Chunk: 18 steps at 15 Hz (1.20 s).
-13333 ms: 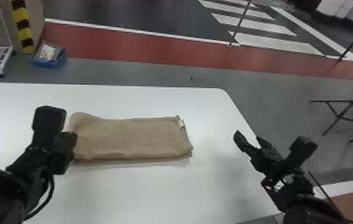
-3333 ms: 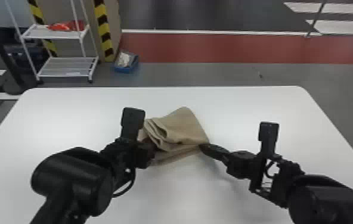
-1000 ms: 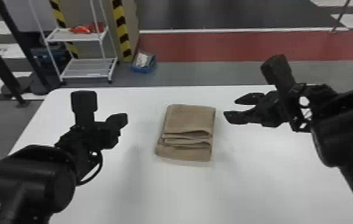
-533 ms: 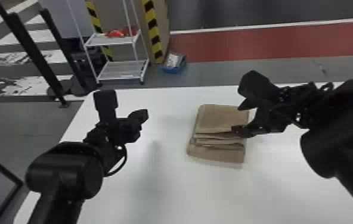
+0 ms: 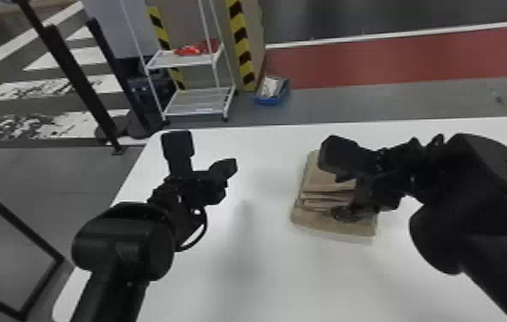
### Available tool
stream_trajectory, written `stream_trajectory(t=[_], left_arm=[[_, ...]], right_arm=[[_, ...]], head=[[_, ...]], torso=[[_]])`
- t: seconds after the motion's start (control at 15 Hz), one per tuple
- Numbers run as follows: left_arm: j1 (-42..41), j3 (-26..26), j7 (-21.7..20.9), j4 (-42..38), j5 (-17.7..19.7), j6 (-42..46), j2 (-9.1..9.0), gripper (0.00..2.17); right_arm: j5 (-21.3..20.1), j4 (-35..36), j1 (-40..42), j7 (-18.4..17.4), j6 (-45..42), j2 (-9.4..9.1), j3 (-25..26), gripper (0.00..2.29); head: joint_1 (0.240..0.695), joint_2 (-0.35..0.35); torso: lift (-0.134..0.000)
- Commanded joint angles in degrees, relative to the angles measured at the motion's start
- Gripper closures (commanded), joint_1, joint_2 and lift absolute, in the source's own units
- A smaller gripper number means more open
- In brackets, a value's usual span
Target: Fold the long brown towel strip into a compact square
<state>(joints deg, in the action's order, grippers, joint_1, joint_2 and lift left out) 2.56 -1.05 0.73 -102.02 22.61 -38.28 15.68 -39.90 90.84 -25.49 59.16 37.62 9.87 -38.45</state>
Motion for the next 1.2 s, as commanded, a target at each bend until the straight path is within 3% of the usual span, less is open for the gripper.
stream_trajectory(t=[0.0, 0.4, 0.67, 0.73, 1.0, 1.13], left_arm=[[-0.1, -0.01, -0.2, 0.25, 0.06, 0.0, 0.06, 1.7], [-0.1, 0.17, -0.38, 0.33, 0.15, 0.0, -0.03, 1.7], [-0.1, 0.26, -0.38, 0.33, 0.15, 0.0, -0.03, 1.7], [-0.19, 0.26, -0.38, 0.33, 0.15, 0.0, -0.03, 1.7], [-0.19, 0.61, -0.29, 0.25, 0.15, -0.18, -0.12, 1.7], [-0.19, 0.7, -0.2, 0.25, 0.15, -0.18, -0.12, 1.7]], right_arm=[[-0.7, -1.19, -0.43, -0.01, -0.04, -0.82, -0.22, 0.48], [-3.43, -3.83, -0.79, 1.31, 0.13, -2.75, -0.31, 0.51], [-5.98, -4.53, -0.79, 2.45, 0.84, -4.16, -0.22, 1.26], [-6.59, -4.62, -0.79, 2.98, 1.01, -4.42, -0.14, 1.36], [-6.77, -4.62, -0.52, 2.98, 1.72, -4.34, 1.27, 1.59], [-6.86, -4.0, 0.27, 2.89, 1.54, -4.34, 2.59, 1.59]], head=[[0.695, 0.272], [0.695, 0.274], [0.695, 0.277], [0.695, 0.277], [0.695, 0.272], [0.695, 0.267]], torso=[[-0.128], [-0.128], [-0.128], [-0.128], [-0.128], [-0.128]])
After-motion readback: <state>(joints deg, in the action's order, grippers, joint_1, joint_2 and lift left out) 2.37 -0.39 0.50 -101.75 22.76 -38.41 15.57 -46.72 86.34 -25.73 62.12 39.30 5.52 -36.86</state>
